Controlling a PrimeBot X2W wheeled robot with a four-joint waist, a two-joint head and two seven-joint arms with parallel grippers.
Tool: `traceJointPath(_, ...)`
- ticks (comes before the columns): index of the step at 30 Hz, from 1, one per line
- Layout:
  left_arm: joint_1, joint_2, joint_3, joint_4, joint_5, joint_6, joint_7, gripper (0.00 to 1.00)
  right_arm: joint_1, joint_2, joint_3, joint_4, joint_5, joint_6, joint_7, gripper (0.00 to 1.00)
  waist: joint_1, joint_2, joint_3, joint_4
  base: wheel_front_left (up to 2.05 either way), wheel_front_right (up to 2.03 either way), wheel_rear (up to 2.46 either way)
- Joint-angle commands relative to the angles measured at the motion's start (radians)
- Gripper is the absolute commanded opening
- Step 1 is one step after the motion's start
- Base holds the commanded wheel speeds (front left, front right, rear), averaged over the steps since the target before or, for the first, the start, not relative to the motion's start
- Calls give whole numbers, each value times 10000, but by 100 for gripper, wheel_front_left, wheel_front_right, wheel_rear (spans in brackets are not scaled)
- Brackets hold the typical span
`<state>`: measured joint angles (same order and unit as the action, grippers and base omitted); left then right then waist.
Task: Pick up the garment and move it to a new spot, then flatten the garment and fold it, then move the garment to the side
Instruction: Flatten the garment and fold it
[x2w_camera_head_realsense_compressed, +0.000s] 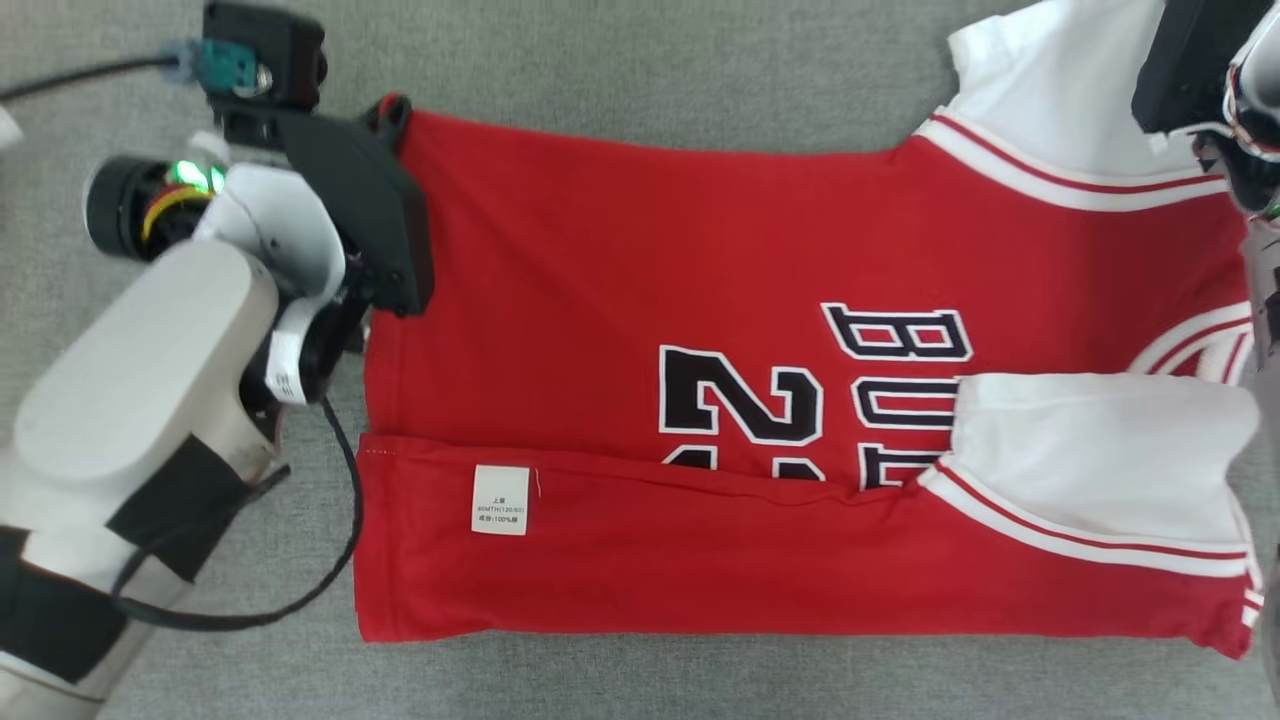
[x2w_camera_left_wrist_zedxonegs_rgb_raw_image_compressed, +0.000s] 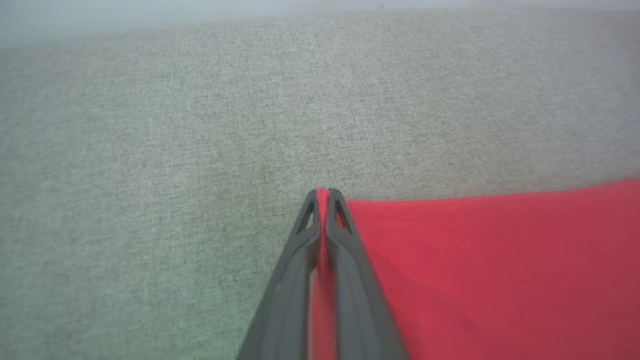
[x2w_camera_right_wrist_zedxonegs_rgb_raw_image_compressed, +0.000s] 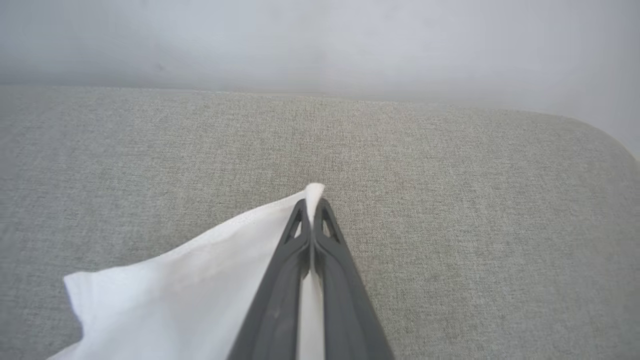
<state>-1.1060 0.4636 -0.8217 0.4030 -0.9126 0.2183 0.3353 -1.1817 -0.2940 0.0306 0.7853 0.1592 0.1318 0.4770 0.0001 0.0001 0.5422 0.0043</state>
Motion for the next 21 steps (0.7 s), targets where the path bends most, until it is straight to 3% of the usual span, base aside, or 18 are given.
traceJointPath(1, 252, -10, 56, 182, -10, -62, -152, 0, 245, 83, 135, 25, 161, -22, -189, 0, -1, -1, -308, -119, 0, 0, 0)
traceJointPath(5, 725, -143, -14, 599, -189, -302, -451, 0, 709, -35, 794, -265, 989, -22, -477, 0, -1, -1, -788, -166, 0, 0, 0)
traceJointPath(10, 1224, -275, -72, 851, -329, -454, -777, 0, 1590, -531, 1525, -1153, 2124, -22, -52, 0, -1, -1, -1325, -229, 0, 0, 0)
traceJointPath(15, 1797, -333, -181, 998, -439, -873, -1227, 0, 3225, -1596, 2122, -3088, 3188, -22, 977, 0, -1, -1, -1921, -330, 0, 0, 0)
traceJointPath(21, 2431, -374, -230, 1221, -447, -1044, -1886, 0, 5763, -2226, 1662, -5548, 4372, -22, 2473, 0, -1, -1, -2489, -439, 0, 0, 0)
